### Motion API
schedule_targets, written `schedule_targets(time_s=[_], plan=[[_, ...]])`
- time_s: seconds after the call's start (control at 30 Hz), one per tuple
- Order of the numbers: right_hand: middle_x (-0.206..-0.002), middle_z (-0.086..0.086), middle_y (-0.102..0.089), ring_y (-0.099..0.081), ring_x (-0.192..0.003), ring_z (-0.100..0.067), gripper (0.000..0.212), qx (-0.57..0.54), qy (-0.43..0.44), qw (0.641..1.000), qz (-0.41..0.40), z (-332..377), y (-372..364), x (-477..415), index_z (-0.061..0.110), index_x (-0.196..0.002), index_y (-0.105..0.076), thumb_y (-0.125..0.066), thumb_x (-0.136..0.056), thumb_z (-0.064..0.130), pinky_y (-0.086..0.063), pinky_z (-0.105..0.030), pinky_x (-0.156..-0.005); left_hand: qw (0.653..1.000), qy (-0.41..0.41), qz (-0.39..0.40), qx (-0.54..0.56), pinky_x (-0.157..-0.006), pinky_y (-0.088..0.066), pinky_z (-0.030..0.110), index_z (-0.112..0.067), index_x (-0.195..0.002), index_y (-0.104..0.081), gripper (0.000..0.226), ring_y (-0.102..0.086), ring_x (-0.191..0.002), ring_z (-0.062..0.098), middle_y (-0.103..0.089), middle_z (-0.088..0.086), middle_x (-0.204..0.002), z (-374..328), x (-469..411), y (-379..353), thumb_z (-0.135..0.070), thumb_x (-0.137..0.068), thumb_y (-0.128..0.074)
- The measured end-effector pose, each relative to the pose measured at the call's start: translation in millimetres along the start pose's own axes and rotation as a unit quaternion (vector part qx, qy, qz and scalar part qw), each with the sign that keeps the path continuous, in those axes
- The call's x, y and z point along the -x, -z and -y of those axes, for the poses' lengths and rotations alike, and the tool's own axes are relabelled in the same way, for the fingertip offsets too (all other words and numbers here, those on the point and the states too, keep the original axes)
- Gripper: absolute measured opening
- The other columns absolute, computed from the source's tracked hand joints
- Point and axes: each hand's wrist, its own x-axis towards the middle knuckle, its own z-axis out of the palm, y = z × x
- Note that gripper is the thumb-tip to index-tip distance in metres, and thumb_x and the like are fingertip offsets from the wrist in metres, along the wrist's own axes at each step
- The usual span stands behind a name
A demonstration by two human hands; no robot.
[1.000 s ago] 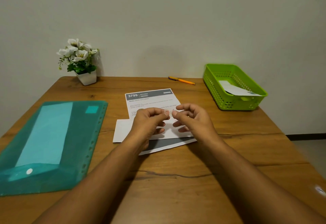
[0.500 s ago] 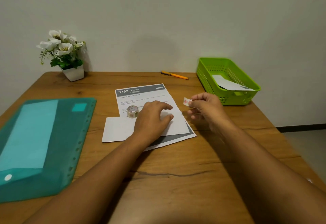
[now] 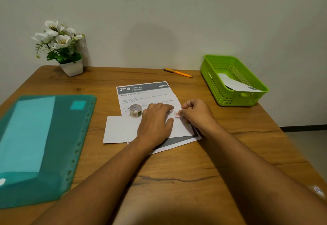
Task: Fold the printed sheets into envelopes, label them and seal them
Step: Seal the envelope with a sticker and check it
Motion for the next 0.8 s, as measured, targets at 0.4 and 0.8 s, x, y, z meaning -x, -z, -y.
schedule_targets(time_s=[0.4,0.8], plan=[[-0.082,0.006,-0.072,-0.07,-0.082,-0.019,0.015,0.104,0.014,0.994,-0.028,0.9,-7.7,-2.4,0.026,-0.084,-0.068,-0.082,-0.08,0.026,-0.063,-0.049,-0.078,1.0,-0.012,-0.004,-0.013,-0.097,-0.041,0.041,-0.033,-0.123,-0.073,0.034,-0.048,-0.117,0.02,-0.066,-0.006,-0.122,0.6,-0.6,-1.0,-0.022,-0.099,-0.051],[-0.086,0.004,-0.067,-0.065,-0.084,-0.019,0.007,0.148,0.046,0.985,-0.078,-24.5,21.7,0.9,0.024,-0.09,-0.064,-0.069,-0.095,0.024,-0.054,-0.037,-0.069,0.999,-0.007,0.008,-0.043,-0.1,-0.044,0.041,-0.023,-0.132,-0.069,0.036,-0.048,-0.121,0.019,-0.063,-0.004,-0.133,1.1,-1.2,-2.5,-0.025,-0.101,-0.051]])
